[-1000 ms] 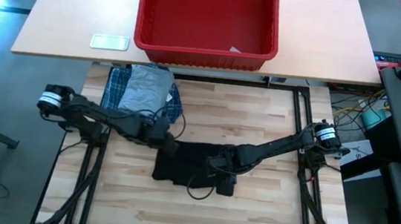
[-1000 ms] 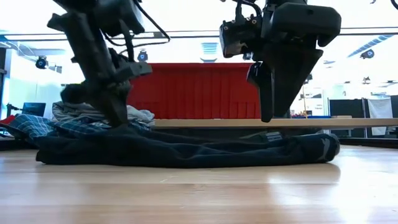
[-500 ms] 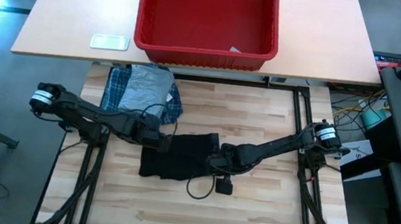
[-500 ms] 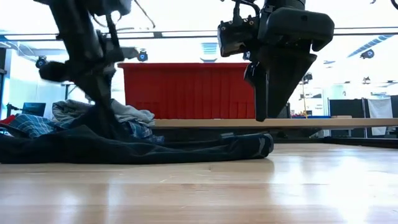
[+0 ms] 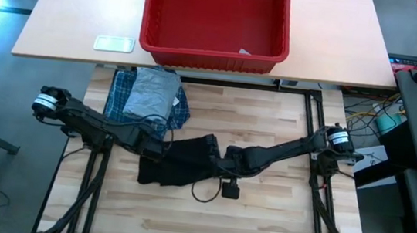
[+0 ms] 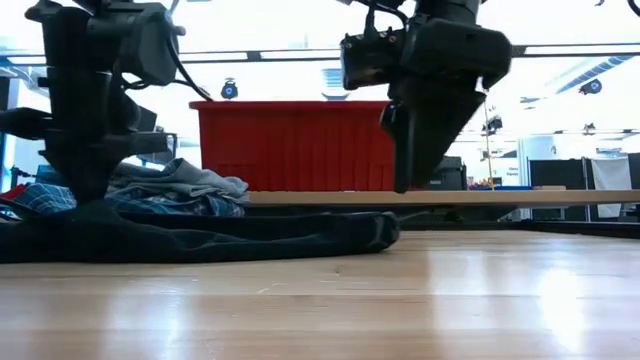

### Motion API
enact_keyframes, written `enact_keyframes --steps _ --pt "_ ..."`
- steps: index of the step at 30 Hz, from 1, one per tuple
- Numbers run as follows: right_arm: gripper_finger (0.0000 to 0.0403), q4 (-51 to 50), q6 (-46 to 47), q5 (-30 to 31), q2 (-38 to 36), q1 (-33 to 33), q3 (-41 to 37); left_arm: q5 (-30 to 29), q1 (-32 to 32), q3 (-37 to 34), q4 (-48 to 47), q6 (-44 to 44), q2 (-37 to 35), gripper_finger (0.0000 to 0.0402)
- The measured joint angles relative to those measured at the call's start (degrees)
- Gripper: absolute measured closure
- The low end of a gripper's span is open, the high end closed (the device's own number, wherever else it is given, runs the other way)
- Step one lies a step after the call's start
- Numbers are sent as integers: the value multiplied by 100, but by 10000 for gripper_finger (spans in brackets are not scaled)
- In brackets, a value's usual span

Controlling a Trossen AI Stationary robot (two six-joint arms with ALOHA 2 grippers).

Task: Fold Laundry from Bin
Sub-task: Fold the black underwear

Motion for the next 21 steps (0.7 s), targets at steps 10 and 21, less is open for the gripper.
enact_keyframes --steps 10,21 --pt "87 1037 -809 -8 63 -576 54 1176 -34 50 -461 858 -214 246" --pt "87 1247 -1969 -41 802 -942 761 901 -662 1013 -1488 928 -1141 127"
